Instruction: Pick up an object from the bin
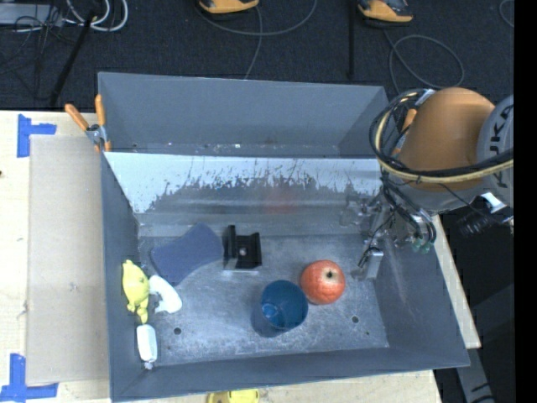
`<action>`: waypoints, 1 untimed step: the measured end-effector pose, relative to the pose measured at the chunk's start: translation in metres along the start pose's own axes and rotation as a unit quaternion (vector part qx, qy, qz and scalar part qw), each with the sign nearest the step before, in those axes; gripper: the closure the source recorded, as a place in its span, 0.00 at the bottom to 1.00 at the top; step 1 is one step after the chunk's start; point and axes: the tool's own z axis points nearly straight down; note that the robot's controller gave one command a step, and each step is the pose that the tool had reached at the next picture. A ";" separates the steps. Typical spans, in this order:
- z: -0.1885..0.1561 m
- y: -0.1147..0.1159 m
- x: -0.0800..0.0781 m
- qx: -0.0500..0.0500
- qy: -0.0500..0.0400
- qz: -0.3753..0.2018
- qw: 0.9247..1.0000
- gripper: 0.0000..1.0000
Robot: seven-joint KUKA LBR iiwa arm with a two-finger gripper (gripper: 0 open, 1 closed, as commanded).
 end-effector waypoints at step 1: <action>0.011 0.010 0.008 0.000 0.000 -0.027 1.000 0.00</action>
Offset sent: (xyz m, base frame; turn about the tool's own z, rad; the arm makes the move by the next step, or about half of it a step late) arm -0.0244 0.0286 -0.0377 0.0737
